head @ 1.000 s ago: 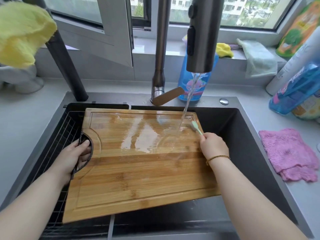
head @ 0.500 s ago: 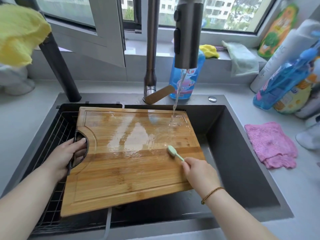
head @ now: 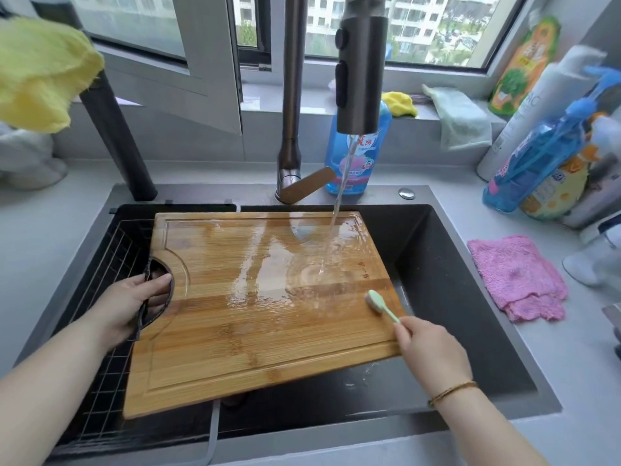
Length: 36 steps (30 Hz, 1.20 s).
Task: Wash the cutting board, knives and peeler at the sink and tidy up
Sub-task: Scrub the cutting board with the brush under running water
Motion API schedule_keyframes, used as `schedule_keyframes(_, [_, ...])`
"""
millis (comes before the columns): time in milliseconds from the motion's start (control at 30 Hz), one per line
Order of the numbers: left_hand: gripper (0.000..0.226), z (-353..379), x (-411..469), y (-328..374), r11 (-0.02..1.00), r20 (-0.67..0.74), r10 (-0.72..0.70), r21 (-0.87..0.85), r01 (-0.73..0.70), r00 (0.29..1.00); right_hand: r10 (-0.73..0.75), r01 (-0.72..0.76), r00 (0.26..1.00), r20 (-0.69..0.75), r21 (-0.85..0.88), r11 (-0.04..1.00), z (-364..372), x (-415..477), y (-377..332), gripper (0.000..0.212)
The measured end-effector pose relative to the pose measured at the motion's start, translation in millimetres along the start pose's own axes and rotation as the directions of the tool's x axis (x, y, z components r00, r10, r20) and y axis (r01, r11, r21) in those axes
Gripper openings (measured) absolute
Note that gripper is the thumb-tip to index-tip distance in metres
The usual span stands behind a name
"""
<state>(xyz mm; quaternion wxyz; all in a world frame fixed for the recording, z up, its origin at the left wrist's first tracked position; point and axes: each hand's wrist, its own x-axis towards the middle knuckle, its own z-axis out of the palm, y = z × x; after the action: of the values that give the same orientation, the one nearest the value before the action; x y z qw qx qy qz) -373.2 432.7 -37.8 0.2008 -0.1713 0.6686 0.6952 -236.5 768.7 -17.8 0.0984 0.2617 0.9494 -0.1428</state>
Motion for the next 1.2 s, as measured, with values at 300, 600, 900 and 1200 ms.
schedule_keyframes(300, [0.011,1.9,1.0,-6.2,1.0,-0.023,0.015,-0.02,-0.016,1.0,-0.038,0.04,0.999,0.023,-0.054,0.998,1.1,-17.1,-0.4,0.029])
schedule_keyframes(600, [0.014,0.7,2.8,-5.9,0.999,-0.034,0.03,-0.02,-0.031,0.999,0.067,-0.066,0.998,0.007,-0.073,0.995,4.1,-18.2,26.3,0.031])
schedule_keyframes(900, [0.015,4.1,0.5,-3.9,0.999,-0.026,0.041,-0.004,-0.041,0.999,0.031,-0.031,1.0,-0.001,0.039,0.999,-3.3,21.2,-1.2,0.03])
schedule_keyframes(1200, [0.016,2.8,3.2,-7.0,0.999,-0.028,0.021,-0.023,-0.022,0.999,-0.093,0.094,0.993,-0.079,0.005,0.996,-10.9,94.4,-55.0,0.034])
